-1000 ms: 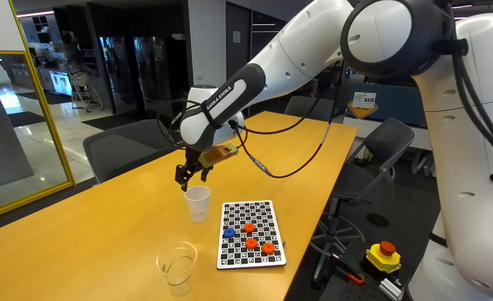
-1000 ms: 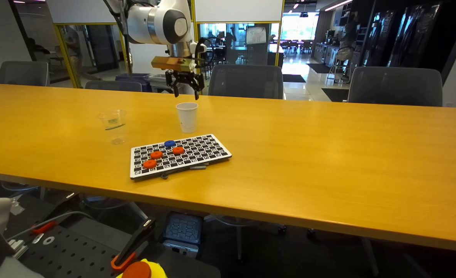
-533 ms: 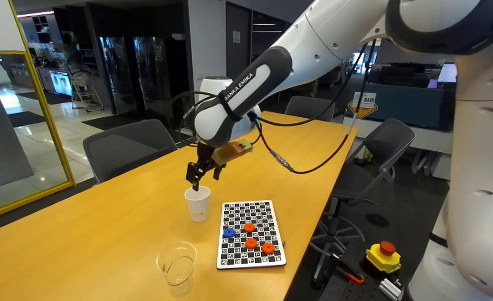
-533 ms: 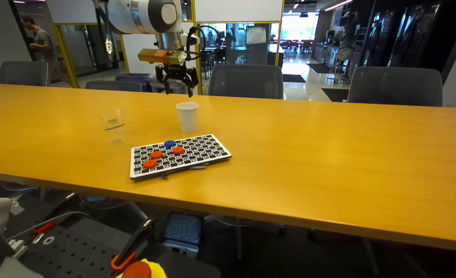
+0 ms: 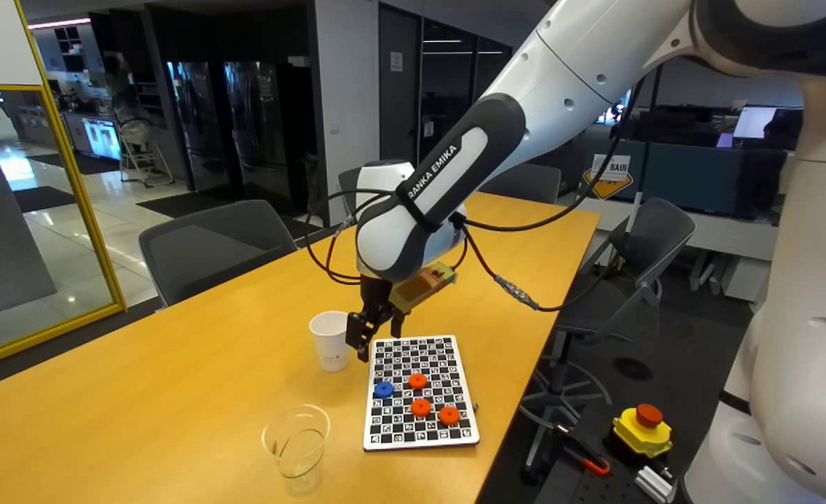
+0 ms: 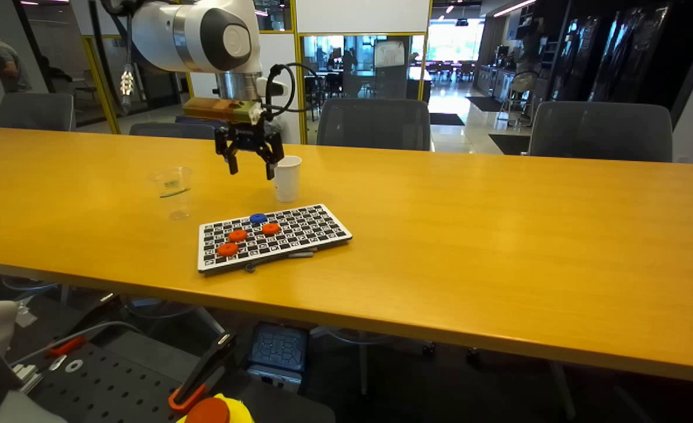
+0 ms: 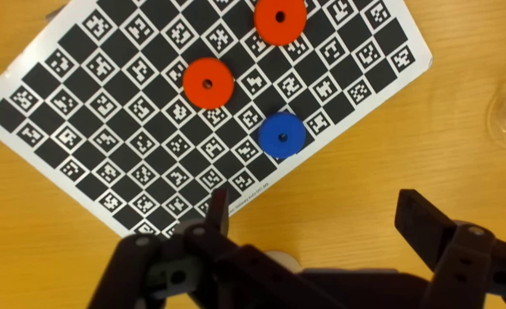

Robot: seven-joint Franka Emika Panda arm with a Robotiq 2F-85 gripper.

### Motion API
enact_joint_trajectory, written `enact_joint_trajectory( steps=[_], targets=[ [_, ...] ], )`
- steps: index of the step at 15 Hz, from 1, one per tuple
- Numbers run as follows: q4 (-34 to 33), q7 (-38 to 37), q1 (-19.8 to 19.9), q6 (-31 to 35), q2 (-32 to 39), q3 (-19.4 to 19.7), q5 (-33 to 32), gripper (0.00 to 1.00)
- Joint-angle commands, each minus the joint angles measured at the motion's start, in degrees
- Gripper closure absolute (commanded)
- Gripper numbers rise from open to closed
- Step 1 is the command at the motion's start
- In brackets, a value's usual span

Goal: Put the orange objects in the white cup and the other objects inside the transparent cup.

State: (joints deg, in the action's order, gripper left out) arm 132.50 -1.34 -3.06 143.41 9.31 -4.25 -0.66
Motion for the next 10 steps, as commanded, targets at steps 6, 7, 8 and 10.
enact_joint_trajectory(
  steps=[6,7,8,10],
  targets=[
    [-3.7,-1.3,-1.6,-2.6,8.7,0.4,-1.9,0.00],
    [-3.8,-1.9,-2.0,-2.8,9.3,0.6,-2.2,0.00],
    [-4.1,-1.9,-2.3,-2.7,10.0,0.6,-2.2,0.00],
    [-4.5,-3.5,-3.1,-1.9,11.3,1.1,-3.1,0.00]
  ],
)
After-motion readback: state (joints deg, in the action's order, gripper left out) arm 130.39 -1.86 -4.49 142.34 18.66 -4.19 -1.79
